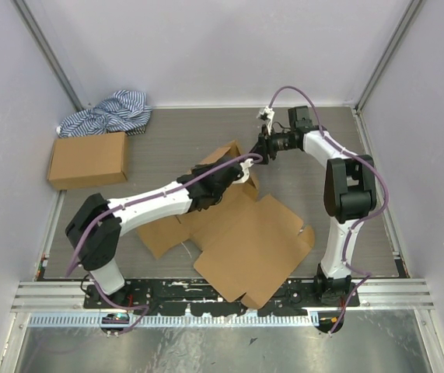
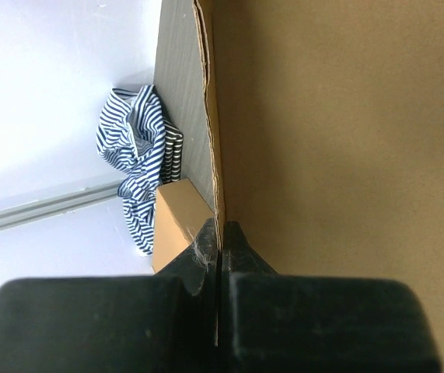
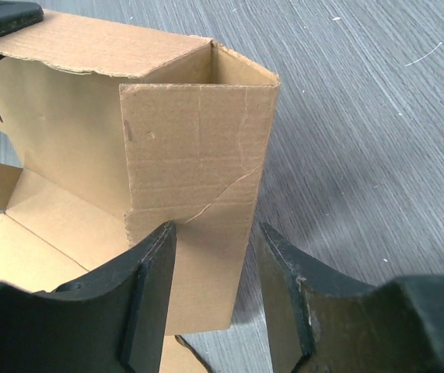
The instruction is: Fold the paper box
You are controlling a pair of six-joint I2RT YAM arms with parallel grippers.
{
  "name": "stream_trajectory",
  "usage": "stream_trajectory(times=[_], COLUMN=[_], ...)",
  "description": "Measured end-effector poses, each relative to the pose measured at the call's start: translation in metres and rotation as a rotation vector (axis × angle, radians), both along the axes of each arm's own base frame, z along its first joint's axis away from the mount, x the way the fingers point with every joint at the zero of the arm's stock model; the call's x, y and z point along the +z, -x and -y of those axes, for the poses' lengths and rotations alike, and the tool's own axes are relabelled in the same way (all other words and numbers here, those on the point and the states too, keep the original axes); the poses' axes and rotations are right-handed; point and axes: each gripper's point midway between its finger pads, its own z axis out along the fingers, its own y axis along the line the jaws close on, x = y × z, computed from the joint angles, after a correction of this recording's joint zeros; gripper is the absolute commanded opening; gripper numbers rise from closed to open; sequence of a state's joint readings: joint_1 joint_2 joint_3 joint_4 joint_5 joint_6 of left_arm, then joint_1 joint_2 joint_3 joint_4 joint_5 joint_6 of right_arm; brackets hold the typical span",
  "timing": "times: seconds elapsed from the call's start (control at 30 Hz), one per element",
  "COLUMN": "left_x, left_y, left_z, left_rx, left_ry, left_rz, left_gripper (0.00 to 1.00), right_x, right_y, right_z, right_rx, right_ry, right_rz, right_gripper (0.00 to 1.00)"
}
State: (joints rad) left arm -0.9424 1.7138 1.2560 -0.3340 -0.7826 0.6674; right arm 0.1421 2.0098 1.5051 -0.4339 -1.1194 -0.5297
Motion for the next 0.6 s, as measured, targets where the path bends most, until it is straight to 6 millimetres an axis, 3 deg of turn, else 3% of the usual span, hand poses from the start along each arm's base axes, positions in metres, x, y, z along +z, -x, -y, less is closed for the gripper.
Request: stream_trajectory(times=[0.3, 0.6], left_x=[0.018, 0.04], left_y=[-0.001, -0.006], left_z=[-0.002, 0.002], left_rx=[-0.029, -0.063], left_ry=[0.012, 0.041], left_rz=[0.087, 0.187], left_gripper=[0.0, 0.0], right_x=[0.002, 0.009], right_y=[-0.003, -0.027], right_z=[0.004, 0.022], right_rx=[0.012, 0.07], right_ry=[-0.028, -0.151], right_rz=[0.0, 0.008], right_gripper=[0.51, 0.53])
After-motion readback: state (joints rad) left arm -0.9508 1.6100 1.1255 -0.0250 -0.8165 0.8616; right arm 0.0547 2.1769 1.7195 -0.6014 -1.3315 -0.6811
